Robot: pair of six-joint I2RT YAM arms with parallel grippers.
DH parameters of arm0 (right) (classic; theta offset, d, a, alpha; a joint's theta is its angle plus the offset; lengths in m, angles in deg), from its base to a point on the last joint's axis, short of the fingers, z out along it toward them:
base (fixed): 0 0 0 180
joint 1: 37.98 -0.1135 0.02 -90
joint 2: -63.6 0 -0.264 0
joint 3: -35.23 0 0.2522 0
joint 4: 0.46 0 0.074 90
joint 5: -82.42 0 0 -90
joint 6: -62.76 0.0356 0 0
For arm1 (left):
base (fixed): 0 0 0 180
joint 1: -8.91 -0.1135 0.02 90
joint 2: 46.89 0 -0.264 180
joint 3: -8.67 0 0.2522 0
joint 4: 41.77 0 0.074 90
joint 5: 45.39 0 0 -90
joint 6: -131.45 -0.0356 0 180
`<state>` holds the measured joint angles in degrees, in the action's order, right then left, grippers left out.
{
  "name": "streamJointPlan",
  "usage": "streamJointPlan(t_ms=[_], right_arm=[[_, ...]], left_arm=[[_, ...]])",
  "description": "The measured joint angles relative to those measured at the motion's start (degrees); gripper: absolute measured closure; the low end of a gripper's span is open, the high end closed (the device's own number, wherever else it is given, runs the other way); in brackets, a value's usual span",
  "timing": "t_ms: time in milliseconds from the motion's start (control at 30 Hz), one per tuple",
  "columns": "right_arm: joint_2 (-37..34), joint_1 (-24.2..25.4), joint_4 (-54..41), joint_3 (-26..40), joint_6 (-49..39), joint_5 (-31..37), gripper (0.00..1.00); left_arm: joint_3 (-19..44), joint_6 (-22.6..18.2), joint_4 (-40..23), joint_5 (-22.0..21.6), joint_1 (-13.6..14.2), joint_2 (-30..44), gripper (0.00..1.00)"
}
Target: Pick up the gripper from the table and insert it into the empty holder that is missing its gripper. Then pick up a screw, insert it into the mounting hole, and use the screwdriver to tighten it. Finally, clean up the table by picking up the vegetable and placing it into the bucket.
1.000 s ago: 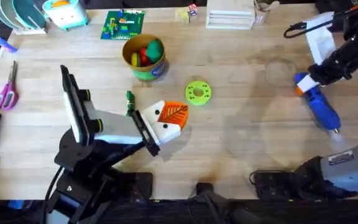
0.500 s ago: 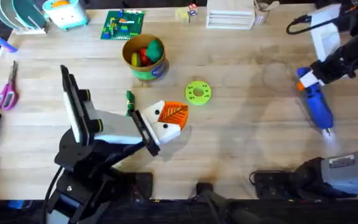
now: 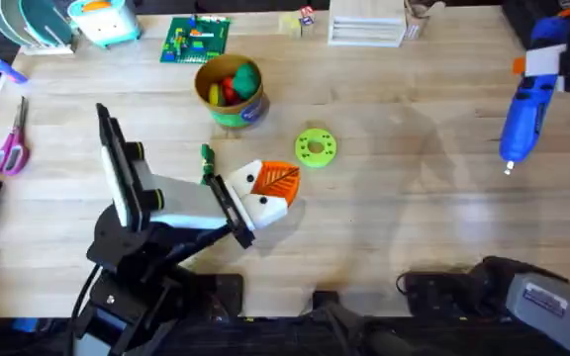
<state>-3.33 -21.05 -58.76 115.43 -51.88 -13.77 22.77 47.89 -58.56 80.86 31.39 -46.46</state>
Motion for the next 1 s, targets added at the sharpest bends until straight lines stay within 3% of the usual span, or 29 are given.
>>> streamJointPlan(t_ms=[200, 300, 467, 733, 1000], right_arm=[[12.5, -0.7, 14.0, -11.6, 11.1, -9.7, 0.975], [16.7, -3.8, 22.6, -15.9, 15.0, -16.5, 0.975], [19.6, -15.8, 35.6, -17.4, 19.9, -25.0, 0.975], [16.3, -39.8, 56.7, -17.5, 23.0, -29.5, 0.976], [7.9, -54.7, 69.8, -17.5, 23.4, -30.1, 0.976]], left_arm=[[0.0, 0.0, 0.0, 0.0, 0.0, 0.0, 0.985], [0.0, 0.0, 0.0, 0.0, 0.0, 0.0, 0.985], [0.0, 0.0, 0.0, 0.0, 0.0, 0.0, 0.985], [0.0, 0.0, 0.0, 0.0, 0.0, 0.0, 0.985], [0.0, 0.0, 0.0, 0.0, 0.0, 0.0, 0.985]])
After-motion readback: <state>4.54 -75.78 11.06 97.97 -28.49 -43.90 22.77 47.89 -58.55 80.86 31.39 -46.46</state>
